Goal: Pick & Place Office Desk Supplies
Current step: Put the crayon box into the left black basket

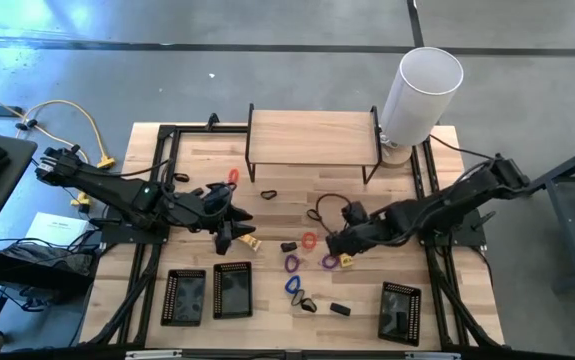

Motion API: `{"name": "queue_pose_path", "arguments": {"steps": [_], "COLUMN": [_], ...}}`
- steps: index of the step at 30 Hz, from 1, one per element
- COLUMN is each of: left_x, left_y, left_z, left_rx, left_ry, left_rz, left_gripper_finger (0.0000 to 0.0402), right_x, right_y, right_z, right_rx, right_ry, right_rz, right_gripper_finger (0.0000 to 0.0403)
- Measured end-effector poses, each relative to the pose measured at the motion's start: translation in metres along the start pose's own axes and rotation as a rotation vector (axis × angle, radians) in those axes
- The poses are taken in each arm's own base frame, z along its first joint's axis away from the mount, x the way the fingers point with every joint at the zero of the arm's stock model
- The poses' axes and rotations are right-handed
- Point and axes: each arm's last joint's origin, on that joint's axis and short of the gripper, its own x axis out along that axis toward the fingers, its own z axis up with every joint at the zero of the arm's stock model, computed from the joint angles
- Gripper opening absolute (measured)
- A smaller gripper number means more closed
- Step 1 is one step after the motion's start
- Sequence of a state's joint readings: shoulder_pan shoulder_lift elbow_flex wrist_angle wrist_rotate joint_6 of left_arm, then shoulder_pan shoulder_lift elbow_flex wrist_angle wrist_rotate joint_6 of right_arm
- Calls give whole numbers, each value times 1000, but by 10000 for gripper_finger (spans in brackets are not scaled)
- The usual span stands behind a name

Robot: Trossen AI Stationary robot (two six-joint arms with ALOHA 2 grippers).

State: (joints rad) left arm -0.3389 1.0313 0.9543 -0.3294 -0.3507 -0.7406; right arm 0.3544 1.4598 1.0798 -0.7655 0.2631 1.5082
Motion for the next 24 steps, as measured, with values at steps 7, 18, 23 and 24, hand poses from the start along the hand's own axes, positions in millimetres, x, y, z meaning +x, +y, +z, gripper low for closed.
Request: {"name": "queue_pose_path", "arguments": {"steps": [7,18,23,24], "left_x": [0,0,0,0], "left_y": [-1,-1,-1,-1], "left_z": [-1,-2,-2,-2], "left_rx": [1,4,5,5], "left_ry": [27,33,37,37], "left_rz": [-26,-31,-31,-31], "left_gripper_finger": [197,197,197,197], "right_x": [43,81,86,86], "right_y": [-1,-13,-14,-15], "right_z": [-8,1,5,6], "right_rx": [85,83,90,87], "right_ry": [44,122,124,122], "right_rz": [-155,-343,-356,-356], "right_gripper_finger": [353,319,311,311]}}
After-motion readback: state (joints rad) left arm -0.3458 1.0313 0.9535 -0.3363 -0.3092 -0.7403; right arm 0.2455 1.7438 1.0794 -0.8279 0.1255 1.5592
